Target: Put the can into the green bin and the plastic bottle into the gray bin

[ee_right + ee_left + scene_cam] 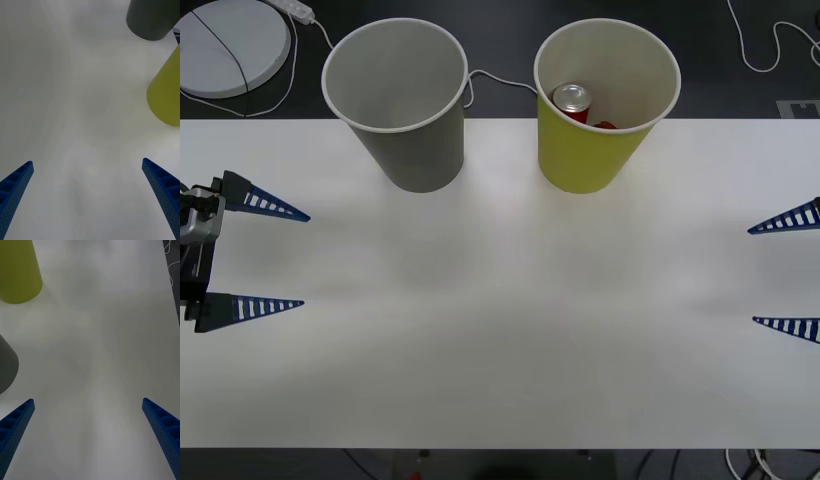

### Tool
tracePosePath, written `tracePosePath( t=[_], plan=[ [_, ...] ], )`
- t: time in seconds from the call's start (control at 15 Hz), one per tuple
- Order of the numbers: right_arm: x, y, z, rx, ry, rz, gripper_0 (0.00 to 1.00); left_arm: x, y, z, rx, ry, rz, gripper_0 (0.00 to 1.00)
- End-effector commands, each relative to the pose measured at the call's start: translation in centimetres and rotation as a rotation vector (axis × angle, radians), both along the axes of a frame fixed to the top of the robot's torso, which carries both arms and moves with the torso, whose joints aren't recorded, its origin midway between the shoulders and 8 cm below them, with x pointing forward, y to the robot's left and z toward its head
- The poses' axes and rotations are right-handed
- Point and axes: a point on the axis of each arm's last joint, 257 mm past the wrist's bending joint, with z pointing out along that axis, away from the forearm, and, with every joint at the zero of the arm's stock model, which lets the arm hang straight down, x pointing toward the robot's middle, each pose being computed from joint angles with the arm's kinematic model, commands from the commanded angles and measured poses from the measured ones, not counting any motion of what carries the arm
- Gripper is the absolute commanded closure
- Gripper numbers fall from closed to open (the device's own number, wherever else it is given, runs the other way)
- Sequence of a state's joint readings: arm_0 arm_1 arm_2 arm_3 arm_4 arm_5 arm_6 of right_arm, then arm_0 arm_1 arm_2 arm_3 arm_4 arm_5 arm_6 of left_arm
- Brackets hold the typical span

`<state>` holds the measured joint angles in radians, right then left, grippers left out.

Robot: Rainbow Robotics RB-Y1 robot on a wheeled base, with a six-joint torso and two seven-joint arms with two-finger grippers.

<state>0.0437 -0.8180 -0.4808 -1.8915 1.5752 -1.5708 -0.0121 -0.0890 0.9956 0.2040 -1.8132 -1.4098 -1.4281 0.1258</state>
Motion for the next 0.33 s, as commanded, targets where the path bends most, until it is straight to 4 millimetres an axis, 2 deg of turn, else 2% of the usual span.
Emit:
tracePosePath(
  t=[0.07, 0.33],
  plan=[
    [0.01, 0.16, -0.02, 0.006, -0.001, 0.002, 0.00, 0.00, 0.00, 0.00, 0.000, 0.000, 0.000, 0.00],
    [0.01, 0.16, -0.02, 0.006, -0.001, 0.002, 0.00, 0.00, 0.00, 0.00, 0.000, 0.000, 0.000, 0.00]
  ],
)
